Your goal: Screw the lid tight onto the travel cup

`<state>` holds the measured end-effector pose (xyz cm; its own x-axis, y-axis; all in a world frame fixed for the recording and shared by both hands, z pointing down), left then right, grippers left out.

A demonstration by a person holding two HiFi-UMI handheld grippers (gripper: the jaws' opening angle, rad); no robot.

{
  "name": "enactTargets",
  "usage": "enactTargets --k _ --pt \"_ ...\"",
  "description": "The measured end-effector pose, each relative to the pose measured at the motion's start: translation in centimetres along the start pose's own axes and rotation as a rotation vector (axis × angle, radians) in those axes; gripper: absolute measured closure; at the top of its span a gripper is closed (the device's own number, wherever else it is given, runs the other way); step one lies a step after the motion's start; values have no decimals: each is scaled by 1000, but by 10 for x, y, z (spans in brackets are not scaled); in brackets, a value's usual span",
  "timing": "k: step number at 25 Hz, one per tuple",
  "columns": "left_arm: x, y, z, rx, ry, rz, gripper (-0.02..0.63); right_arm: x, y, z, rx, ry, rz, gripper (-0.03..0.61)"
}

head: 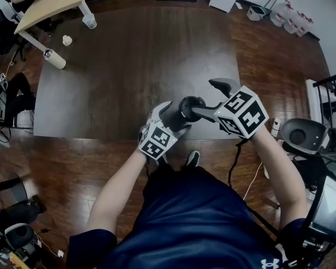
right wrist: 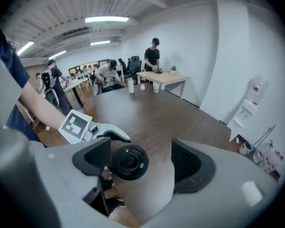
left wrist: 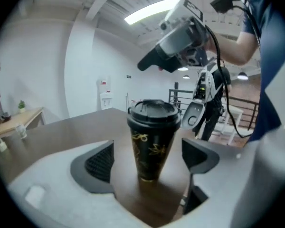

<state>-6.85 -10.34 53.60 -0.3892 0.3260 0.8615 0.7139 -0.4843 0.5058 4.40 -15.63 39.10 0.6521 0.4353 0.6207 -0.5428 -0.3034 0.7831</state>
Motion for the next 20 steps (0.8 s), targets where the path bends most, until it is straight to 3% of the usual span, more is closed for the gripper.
enactTargets --k 2,5,9,12,14,15,20 --pt "-6 -23 4 -2 -88 50 170 9 -22 8 7 104 145 217" --pt "-26 -61 15 -6 -196 161 210 27 -50 15 49 243 358 378" --pt "-65 -104 27 -44 -265 310 346 58 -70 11 118 413 522 548" --pt "-104 -124 39 -62 -251 381 467 77 -77 -2 135 510 594 568" --pt "-124 -126 50 -41 -220 415 582 87 -81 -7 147 559 632 568" --pt "-130 -124 56 -23 -205 420 607 92 -82 -9 153 581 647 568" --pt "-140 -110 74 7 -188 387 609 112 -83 -17 184 634 704 568"
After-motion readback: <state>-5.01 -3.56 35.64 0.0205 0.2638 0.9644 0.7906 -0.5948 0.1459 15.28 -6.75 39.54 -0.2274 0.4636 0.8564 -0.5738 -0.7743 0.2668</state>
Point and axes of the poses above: the fingertips, and each gripper's own axes: y forward along the fingers, z to its right, x out of its underside, the point moved 7 cm from there along -y, backward along the fingers, and after that the axes turned 2 degrees about -z, right-handed, at the moved point
